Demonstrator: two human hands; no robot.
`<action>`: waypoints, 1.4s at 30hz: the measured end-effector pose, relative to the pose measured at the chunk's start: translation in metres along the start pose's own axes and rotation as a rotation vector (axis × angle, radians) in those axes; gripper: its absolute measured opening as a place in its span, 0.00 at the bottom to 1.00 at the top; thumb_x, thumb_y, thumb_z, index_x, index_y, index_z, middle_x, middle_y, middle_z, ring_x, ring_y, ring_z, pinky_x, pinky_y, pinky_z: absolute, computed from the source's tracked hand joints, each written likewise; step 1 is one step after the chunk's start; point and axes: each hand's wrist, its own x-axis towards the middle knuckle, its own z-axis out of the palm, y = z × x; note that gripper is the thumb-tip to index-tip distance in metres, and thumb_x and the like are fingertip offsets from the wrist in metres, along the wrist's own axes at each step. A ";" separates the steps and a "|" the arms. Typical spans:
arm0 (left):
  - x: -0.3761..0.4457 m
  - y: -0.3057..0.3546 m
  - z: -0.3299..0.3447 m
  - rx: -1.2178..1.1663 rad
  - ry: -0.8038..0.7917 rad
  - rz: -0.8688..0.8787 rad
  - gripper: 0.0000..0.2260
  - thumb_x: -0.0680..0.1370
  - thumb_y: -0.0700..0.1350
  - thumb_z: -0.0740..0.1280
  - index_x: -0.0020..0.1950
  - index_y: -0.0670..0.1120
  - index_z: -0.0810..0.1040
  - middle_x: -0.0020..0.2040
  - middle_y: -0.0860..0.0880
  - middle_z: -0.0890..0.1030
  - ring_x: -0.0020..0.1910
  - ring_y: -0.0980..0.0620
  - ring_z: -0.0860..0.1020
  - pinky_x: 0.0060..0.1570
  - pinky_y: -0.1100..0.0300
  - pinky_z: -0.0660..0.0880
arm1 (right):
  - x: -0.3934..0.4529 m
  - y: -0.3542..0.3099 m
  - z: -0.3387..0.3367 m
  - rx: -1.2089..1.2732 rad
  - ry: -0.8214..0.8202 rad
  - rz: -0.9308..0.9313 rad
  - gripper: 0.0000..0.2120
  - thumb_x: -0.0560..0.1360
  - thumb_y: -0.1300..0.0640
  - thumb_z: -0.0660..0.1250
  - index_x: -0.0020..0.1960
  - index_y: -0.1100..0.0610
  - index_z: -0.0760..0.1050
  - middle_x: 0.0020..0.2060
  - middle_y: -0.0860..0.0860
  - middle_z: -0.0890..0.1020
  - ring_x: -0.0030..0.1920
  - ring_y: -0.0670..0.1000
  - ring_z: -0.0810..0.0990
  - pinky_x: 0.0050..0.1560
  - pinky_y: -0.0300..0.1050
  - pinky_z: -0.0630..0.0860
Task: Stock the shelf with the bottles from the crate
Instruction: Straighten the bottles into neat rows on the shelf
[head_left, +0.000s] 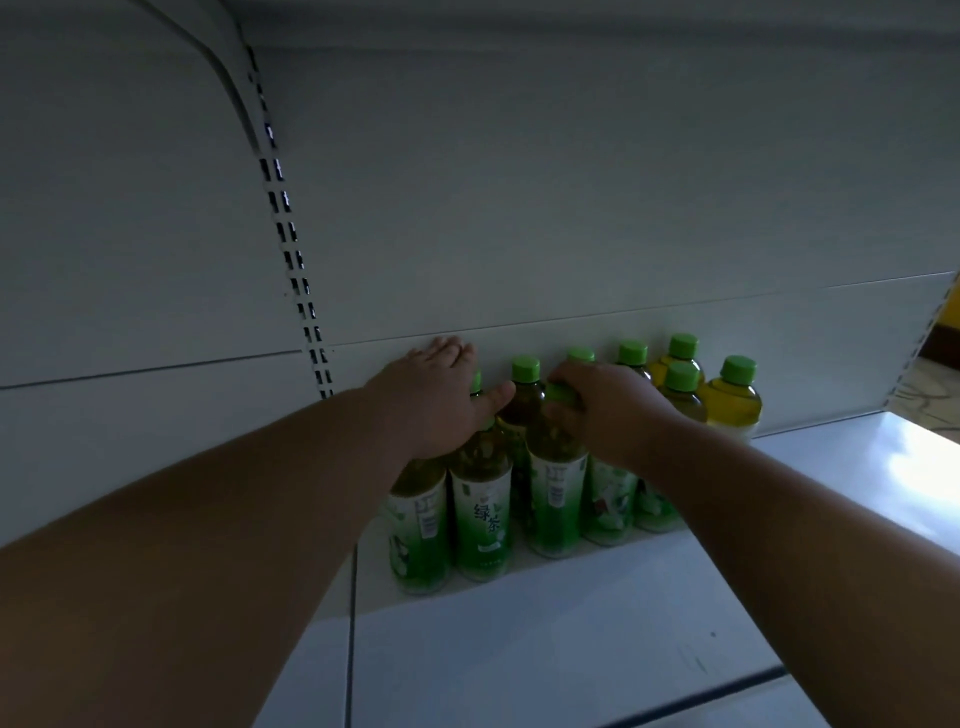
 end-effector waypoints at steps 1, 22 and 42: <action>-0.001 -0.001 0.001 0.009 -0.011 -0.005 0.38 0.79 0.68 0.40 0.82 0.46 0.44 0.82 0.47 0.45 0.80 0.49 0.45 0.77 0.51 0.46 | 0.001 0.000 0.001 0.003 -0.001 0.003 0.12 0.80 0.50 0.66 0.61 0.52 0.75 0.44 0.49 0.78 0.43 0.51 0.78 0.41 0.43 0.72; -0.004 -0.001 0.007 -0.044 -0.037 -0.034 0.32 0.82 0.64 0.41 0.82 0.48 0.44 0.82 0.49 0.45 0.80 0.48 0.47 0.78 0.50 0.46 | -0.005 -0.014 0.000 0.135 0.079 0.033 0.15 0.80 0.46 0.66 0.61 0.54 0.77 0.47 0.52 0.81 0.44 0.51 0.78 0.39 0.42 0.70; 0.033 0.068 0.002 -0.014 -0.037 0.063 0.29 0.85 0.58 0.44 0.82 0.45 0.45 0.82 0.48 0.45 0.80 0.51 0.45 0.77 0.53 0.46 | 0.000 0.049 -0.029 -0.127 -0.010 0.020 0.12 0.79 0.51 0.64 0.58 0.57 0.75 0.49 0.55 0.81 0.50 0.57 0.79 0.42 0.44 0.67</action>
